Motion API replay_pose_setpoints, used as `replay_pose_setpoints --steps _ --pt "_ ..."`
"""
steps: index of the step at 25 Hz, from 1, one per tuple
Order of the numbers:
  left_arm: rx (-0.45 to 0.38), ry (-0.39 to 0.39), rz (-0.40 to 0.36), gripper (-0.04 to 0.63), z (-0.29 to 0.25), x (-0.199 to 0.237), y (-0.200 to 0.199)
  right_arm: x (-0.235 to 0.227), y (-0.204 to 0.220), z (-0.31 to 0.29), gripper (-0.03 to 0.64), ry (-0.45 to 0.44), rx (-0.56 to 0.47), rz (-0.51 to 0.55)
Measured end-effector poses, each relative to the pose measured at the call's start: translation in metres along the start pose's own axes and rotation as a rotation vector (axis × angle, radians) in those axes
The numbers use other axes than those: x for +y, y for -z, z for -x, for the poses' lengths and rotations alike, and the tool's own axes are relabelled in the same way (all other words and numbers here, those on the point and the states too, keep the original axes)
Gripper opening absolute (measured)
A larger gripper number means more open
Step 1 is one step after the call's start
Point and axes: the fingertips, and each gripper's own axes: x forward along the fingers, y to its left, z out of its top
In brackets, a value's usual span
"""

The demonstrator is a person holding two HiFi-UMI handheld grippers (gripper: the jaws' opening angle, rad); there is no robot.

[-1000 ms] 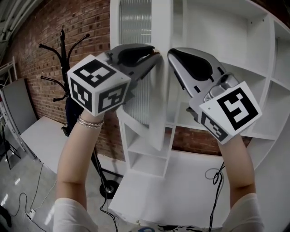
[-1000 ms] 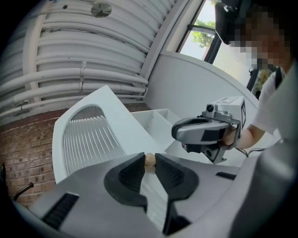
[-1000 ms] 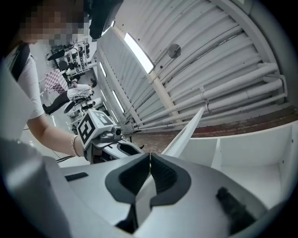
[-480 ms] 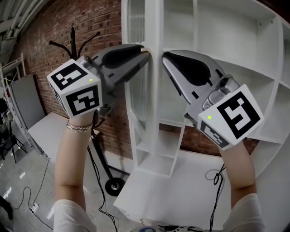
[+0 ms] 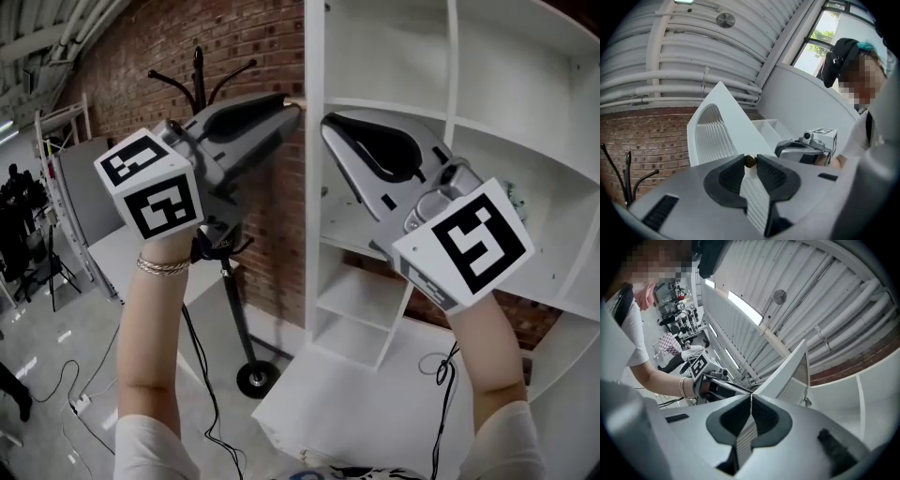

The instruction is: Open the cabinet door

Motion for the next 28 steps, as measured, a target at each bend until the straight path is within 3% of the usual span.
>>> replay_pose_setpoints --steps 9,17,24,28 --pt "0.061 -0.138 -0.074 0.084 0.039 0.023 -0.005 0.024 -0.012 -0.038 0.028 -0.058 -0.067 -0.069" --pt "0.133 -0.316 -0.163 0.077 0.070 0.044 -0.001 0.038 -0.010 -0.056 0.029 -0.100 -0.111 -0.128" --pt "0.227 -0.487 -0.252 0.031 0.102 0.074 0.008 0.050 -0.011 -0.069 0.029 -0.132 -0.133 -0.173" --pt "0.267 -0.552 -0.258 0.015 0.121 0.088 0.013 0.061 -0.010 -0.076 0.029 -0.153 -0.144 -0.182"
